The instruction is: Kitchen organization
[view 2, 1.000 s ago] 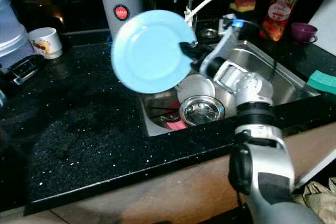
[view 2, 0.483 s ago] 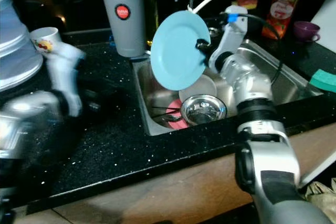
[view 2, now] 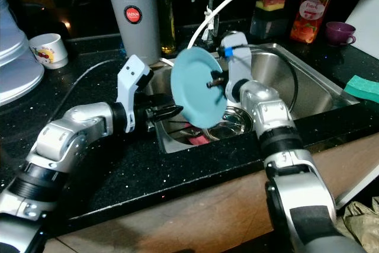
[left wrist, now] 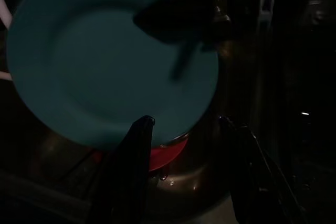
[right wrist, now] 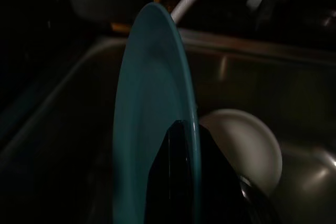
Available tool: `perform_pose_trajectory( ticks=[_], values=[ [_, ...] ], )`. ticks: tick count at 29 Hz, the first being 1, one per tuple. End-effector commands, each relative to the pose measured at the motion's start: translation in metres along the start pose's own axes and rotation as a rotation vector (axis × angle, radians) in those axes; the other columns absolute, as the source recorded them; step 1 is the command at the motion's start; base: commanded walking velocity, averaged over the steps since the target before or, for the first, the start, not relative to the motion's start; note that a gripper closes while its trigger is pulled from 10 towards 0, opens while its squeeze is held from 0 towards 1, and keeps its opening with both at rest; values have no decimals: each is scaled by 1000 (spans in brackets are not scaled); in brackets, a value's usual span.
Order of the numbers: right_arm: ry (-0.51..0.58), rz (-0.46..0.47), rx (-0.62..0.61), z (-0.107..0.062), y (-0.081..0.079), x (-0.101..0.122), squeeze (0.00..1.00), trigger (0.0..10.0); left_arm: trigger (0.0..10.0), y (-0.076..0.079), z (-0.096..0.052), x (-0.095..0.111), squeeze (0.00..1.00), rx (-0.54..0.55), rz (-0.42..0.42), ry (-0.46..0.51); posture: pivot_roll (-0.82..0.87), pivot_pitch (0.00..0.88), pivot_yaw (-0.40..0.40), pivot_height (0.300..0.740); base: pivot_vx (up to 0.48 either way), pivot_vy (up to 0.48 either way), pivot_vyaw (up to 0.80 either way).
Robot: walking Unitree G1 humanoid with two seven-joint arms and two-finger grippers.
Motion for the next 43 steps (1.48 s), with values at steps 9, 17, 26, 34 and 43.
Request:
perform_pose_trajectory(
  ticks=[9, 17, 26, 34, 43],
  values=[
    [-83, 87, 152, 4, -36, -28, 0, 0, 10000, -9, 5, -22, 0, 4, -54, -28, 20, 55, 3, 740, 0, 0, 0],
    [-141, 74, 196, 5, -54, -45, 0, 0, 10000, -5, 9, -39, 0, -11, 4, -107, 24, 65, 3, 740, 0, 0, 0],
    [-153, 47, 198, 3, -51, -45, 475, 8588, 10000, -10, 8, -42, 0, 3, 2, -130, 23, 67, 1, 740, 0, 0, 0],
    [-146, 3, 163, 4, -44, -41, 1000, 10000, 10000, -11, 6, -43, 0, 18, -13, -144, 24, 57, -3, 740, 0, 0, 0],
    [137, 96, -67, 4, -1, 17, 0, 10000, 10000, -26, -5, -22, 0, 108, -20, -57, 28, 52, -14, 740, 0, 0, 0]
  ],
)
Point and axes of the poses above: a point about 5 cm out from each wrist's last joint towards the gripper, its own z axis pointing out of the wrist towards the gripper, its own x axis along the axis of the wrist's last joint, y = z × x, the point moved 4 cm from there along z, pointing out of the wrist towards the gripper, and after that the axes turned 13 degrees about -z, right-handed, at the moved point
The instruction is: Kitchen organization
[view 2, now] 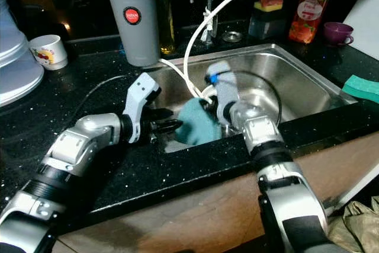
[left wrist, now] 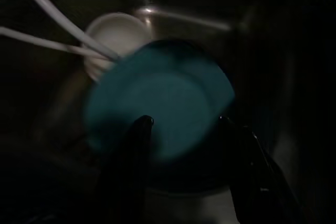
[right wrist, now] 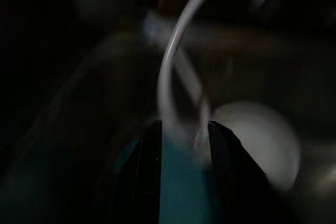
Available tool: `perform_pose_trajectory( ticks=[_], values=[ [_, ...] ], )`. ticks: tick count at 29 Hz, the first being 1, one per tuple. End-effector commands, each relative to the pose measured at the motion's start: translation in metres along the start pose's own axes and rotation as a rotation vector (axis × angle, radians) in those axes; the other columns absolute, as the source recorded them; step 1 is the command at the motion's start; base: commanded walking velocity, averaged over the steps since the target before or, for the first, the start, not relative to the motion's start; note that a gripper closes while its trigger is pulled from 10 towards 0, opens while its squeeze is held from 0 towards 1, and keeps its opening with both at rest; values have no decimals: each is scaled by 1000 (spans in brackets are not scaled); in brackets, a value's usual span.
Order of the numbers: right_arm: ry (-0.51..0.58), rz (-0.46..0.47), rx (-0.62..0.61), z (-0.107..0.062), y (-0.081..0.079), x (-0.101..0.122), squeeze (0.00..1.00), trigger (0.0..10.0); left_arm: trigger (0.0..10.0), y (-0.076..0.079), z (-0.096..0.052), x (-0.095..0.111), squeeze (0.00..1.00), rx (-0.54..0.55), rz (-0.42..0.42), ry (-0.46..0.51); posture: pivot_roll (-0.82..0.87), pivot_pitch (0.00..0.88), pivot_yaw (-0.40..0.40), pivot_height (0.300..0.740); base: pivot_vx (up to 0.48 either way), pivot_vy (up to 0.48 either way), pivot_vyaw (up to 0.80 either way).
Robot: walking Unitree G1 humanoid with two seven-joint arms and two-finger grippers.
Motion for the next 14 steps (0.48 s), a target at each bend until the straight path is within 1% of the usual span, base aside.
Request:
perform_pose_trajectory(
  ticks=[1, 2, 3, 5, 7, 8, 12, 14],
  values=[
    [160, 98, -48, -1, 11, 31, 0, 10000, 10000, -11, -11, 14, 0, 55, 32, 50, 28, 50, -12, 740, 0, 0, 0],
    [196, 128, -50, -2, 13, 38, 0, 10000, 10000, -14, -14, 19, 0, 69, 47, 65, 28, 50, -12, 740, 0, 0, 0],
    [196, 128, -50, -2, 13, 38, 0, 10000, 10000, -14, -14, 19, 0, 69, 47, 65, 28, 50, -12, 740, 0, 0, 0],
    [271, 187, 9, -5, 10, 52, 0, 10000, 10000, -22, -23, 35, 0, 115, 63, 137, 31, 51, -17, 740, 0, 0, 0],
    [348, 261, 105, -10, 2, 64, 0, 10000, 10000, -33, -37, 54, 0, 172, 45, 231, 36, 52, -20, 740, 0, 0, 0],
    [371, 290, 137, -12, -1, 67, 0, 10000, 10000, -36, -42, 59, 0, 191, 41, 262, 36, 52, -20, 740, 0, 0, 0],
    [435, 338, 193, -19, -11, 70, 0, 10000, 10000, -38, -62, 67, 0, 202, 21, 313, 36, 53, -21, 740, 0, 0, 0],
    [460, 391, 217, -23, -15, 70, 0, 10000, 10000, -38, -72, 71, 0, 201, 21, 344, 36, 56, -22, 740, 0, 0, 0]
  ],
)
Point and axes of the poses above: a point about 5 cm out from each wrist's last joint towards the gripper, its own z axis pointing out of the wrist towards the gripper, its own x axis along the axis of the wrist's last joint, y = z × x, the point moved 4 cm from there along z, pointing out of the wrist towards the gripper, and after that the axes turned 13 degrees about -z, right-handed, at the moved point
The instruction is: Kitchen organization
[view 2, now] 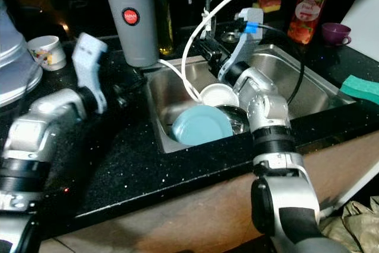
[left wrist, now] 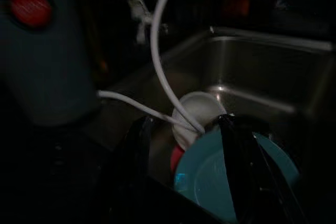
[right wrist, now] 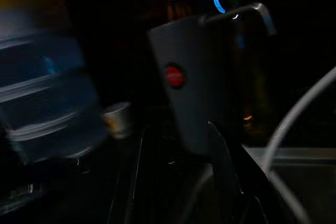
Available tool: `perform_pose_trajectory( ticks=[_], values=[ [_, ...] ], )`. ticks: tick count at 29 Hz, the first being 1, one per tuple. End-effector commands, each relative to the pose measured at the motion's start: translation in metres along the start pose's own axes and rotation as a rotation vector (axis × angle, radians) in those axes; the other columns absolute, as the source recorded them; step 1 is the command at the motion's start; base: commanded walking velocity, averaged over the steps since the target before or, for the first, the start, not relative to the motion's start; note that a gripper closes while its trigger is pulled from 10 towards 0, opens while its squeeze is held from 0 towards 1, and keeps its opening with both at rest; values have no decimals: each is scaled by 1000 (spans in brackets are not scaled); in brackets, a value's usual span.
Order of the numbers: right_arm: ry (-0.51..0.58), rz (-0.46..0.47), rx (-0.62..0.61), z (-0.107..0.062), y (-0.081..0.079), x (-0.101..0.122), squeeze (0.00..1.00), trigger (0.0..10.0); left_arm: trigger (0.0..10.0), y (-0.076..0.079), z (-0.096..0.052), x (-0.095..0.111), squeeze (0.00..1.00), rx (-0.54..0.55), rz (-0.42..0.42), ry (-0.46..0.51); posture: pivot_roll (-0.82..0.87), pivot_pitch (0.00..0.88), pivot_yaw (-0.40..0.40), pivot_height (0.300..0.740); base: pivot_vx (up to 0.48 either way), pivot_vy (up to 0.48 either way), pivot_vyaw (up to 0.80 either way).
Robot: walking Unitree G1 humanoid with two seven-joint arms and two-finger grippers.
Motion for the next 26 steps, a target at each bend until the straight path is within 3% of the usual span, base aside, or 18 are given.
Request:
perform_pose_trajectory(
  ticks=[1, 9, 15, 18, 23, 26],
  values=[
    [31, 60, 15, -4, -4, 1, 0, 10000, 10000, -2, -9, 5, 0, -3, -25, 20, 36, 57, -22, 740, 0, 0, 0],
    [-3, 110, 48, -20, -22, -17, 0, 10000, 10000, -13, -32, 21, 0, 51, -75, 109, 39, 62, -22, 740, 0, 0, 0],
    [-54, -34, -80, -21, -20, -26, 0, 10000, 10000, -22, -41, 21, 0, 160, -44, 133, 39, 66, -21, 740, 0, 0, 0],
    [-21, -206, -196, -16, -8, -13, 0, 10000, 10000, -25, -41, 29, 0, 256, 34, 150, 36, 69, -18, 740, 0, 0, 0],
    [4, -235, -277, -15, -3, -2, 0, 10000, 10000, -23, -41, 27, 0, 324, 102, 145, 33, 69, -16, 740, 0, 0, 0],
    [33, -252, -334, -15, 1, 4, 0, 10000, 10000, -26, -44, 20, 0, 372, 46, 150, 33, 68, -16, 740, 0, 0, 0]
  ],
)
Point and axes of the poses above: a point about 5 cm out from each wrist's last joint towards the gripper, its own z axis pointing out of the wrist towards the gripper, its own x axis along the axis of the wrist's last joint, y = z × x, the point moved 4 cm from there along z, pointing out of the wrist towards the gripper, and after that the axes turned 13 degrees about -z, right-handed, at the moved point
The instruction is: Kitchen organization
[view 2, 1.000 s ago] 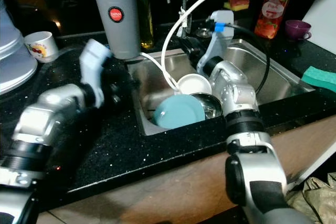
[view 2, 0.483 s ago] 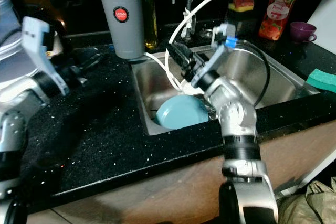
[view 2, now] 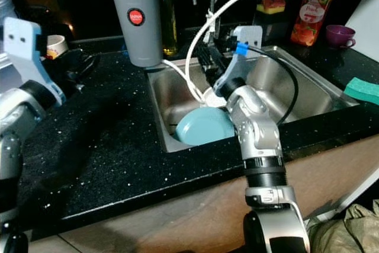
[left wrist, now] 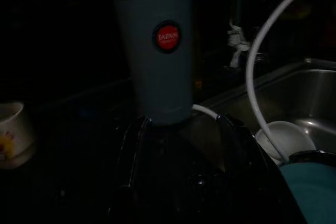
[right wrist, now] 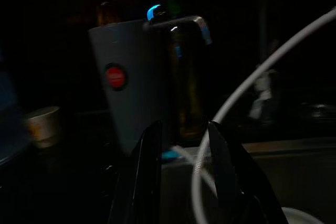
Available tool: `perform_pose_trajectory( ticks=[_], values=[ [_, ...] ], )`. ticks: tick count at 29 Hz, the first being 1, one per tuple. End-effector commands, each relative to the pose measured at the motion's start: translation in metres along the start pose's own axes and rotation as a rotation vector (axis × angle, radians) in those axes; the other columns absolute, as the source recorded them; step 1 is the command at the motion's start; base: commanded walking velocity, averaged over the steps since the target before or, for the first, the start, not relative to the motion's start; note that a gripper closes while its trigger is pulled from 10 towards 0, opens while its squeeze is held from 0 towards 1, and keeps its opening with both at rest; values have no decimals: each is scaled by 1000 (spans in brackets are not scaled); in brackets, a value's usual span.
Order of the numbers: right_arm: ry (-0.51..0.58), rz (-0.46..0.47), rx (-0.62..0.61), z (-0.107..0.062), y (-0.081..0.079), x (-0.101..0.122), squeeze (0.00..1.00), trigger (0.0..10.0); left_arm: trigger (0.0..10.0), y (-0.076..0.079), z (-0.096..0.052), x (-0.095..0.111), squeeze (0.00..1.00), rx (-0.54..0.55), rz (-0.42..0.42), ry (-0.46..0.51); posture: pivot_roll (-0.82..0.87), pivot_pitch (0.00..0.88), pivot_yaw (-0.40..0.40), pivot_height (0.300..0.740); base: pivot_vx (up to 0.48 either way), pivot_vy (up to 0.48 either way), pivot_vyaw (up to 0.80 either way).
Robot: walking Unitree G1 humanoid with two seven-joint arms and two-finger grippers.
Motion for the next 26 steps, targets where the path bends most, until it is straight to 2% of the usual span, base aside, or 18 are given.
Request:
perform_pose_trajectory(
  ticks=[1, 6, 11, 18, 26],
  values=[
    [32, -5, -37, 2, 3, 6, 0, 10000, 10000, -4, -3, -5, 0, 36, -24, -11, 33, 68, -16, 740, 0, 0, 0],
    [57, -45, -50, -2, 2, 6, 0, 10000, 10000, -12, -8, -2, 0, 101, -33, 23, 31, 66, -17, 740, 0, 0, 0],
    [44, -47, -40, -7, -2, 1, 0, 10000, 10000, -7, -15, -15, 0, 101, 19, -25, 30, 66, -15, 740, 0, 0, 0],
    [66, -105, -46, -11, -1, 2, 0, 10000, 10000, -3, -17, -13, 0, 126, -29, 16, 30, 70, -13, 740, 0, 0, 0],
    [42, -95, -41, -15, -3, -5, 0, 10000, 10000, -4, -19, -10, 0, 138, -43, 32, 33, 72, -22, 740, 0, 0, 0]
  ],
)
Point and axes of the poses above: a point about 5 cm out from each wrist's last joint towards the gripper, its own z axis pointing out of the wrist towards the gripper, its own x axis along the axis of the wrist's last joint, y = z × x, the point moved 4 cm from there along z, pointing out of the wrist towards the gripper, and after that the axes turned 13 degrees about -z, right-handed, at the moved point
